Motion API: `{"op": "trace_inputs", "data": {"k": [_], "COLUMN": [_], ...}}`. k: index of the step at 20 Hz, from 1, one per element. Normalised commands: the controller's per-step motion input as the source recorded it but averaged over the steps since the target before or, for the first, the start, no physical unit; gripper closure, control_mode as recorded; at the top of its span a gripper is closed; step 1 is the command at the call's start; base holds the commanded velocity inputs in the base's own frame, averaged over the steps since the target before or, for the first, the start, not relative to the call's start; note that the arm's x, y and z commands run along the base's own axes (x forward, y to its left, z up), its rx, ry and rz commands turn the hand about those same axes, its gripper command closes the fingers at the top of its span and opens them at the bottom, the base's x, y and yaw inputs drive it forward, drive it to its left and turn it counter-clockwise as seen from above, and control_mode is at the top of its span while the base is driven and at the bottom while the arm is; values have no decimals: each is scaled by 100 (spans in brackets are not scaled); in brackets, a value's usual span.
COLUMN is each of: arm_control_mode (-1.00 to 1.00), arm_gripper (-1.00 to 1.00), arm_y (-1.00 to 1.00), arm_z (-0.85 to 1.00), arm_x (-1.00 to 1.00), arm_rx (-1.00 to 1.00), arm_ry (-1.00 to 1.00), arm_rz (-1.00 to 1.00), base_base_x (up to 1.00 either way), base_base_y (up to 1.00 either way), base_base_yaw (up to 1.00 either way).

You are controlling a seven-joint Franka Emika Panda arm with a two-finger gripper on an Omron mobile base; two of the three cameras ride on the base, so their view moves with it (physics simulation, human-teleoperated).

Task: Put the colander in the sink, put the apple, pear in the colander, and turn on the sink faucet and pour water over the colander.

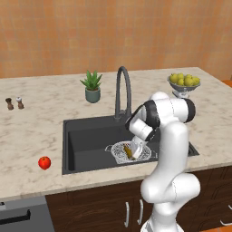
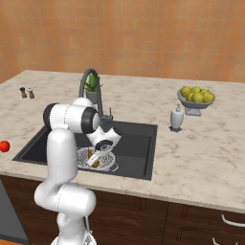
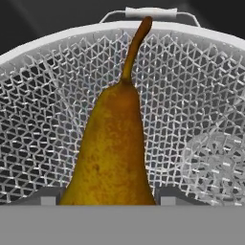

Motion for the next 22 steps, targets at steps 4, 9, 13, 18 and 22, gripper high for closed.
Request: {"op": "trace_inputs", "data": {"k": [4, 9, 13, 18, 22], "arm_control_mode": [-100, -100, -100, -100, -100], "arm_gripper": [100, -100, -100, -100, -100], "arm_y": [0, 6, 6, -1, -5], "arm_z": [-4, 1, 11, 34, 38], "arm_x": [0, -7, -12, -23, -34], "arm_rx": [0, 0, -1, -2, -3], "arm_ry": [0, 0, 1, 0, 1], "arm_rz": [0, 0, 0, 0, 0], "base_base_x": [0, 0, 0, 0, 0], "base_base_y": [0, 0, 0, 0, 0], "base_base_yaw": [0, 0, 0, 0, 0]}}
